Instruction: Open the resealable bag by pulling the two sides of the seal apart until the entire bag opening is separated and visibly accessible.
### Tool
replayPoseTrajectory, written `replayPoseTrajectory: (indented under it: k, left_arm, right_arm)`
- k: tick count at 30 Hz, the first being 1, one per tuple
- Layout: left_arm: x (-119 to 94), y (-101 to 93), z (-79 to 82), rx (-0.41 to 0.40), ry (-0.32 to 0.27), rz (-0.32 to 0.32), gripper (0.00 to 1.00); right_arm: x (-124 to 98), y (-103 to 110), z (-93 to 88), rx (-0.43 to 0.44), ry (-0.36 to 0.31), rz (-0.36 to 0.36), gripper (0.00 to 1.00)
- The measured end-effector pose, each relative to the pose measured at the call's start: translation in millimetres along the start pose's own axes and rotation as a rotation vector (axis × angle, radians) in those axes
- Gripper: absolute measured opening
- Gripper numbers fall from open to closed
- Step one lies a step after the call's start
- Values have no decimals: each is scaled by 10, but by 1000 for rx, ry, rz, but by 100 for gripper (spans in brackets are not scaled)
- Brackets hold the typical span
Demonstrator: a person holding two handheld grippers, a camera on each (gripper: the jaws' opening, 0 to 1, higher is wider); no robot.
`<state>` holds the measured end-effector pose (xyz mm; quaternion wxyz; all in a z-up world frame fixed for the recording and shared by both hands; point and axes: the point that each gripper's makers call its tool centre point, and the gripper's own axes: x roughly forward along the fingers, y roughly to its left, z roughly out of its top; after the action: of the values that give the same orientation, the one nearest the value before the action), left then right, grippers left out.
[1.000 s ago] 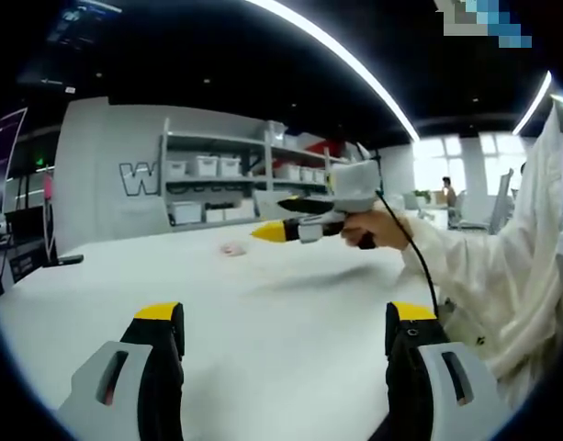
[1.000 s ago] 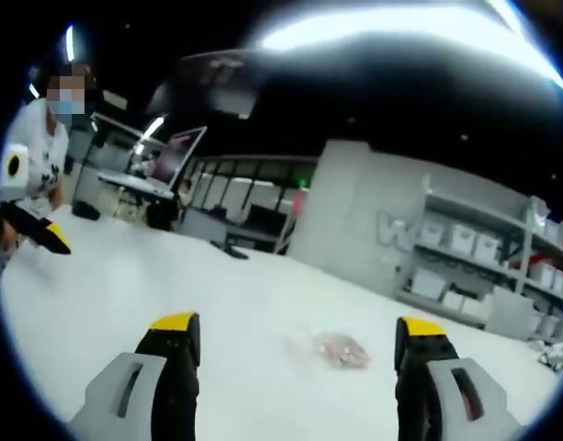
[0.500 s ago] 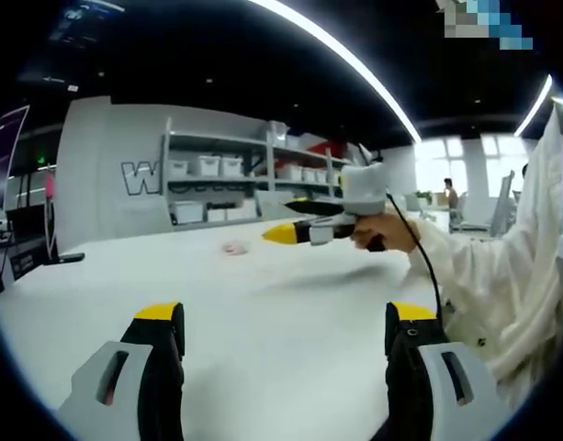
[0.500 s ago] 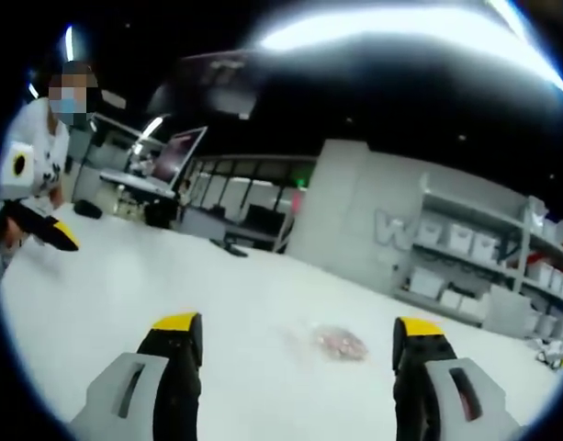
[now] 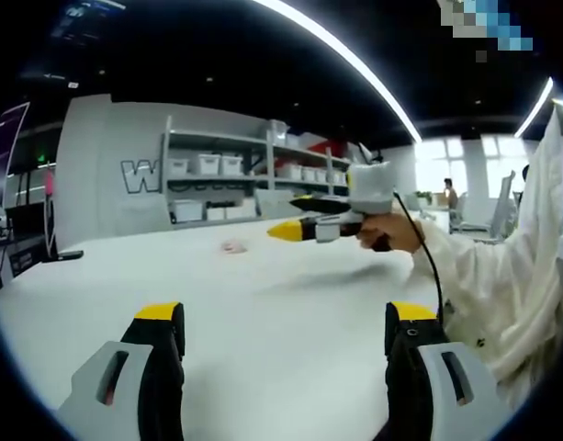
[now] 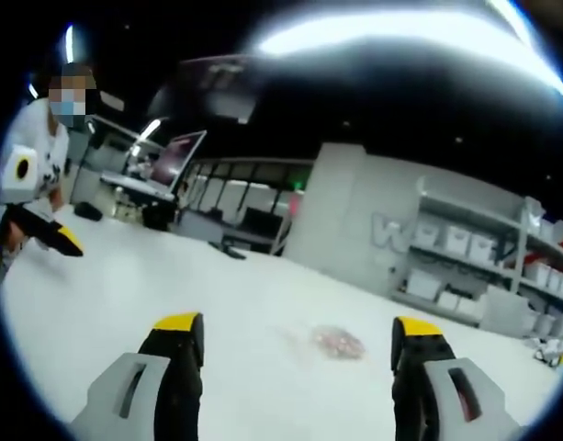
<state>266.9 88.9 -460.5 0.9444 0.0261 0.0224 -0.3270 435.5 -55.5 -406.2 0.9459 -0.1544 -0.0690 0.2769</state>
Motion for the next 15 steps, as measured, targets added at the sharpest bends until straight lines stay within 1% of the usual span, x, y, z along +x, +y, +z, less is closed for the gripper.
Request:
replayPoseTrajectory:
  k: [4,6,10,15]
  left_arm:
    - [8,5,4,-3,-2,-1,89]
    - [13,8,1,-1,-1,-2,89]
    - [20,7,-1,-2,-1,-4,89]
    - [26,9,-6,-1,2,-4,89]
  right_arm:
    - [-44,-46,24,3,-11,-15,84]
    - [-76,-75,27,17,-18,-24,84]
    - [-119,-78,20,24,-25,-32,84]
    - [-133,-69,-26,19,-7,-28,83]
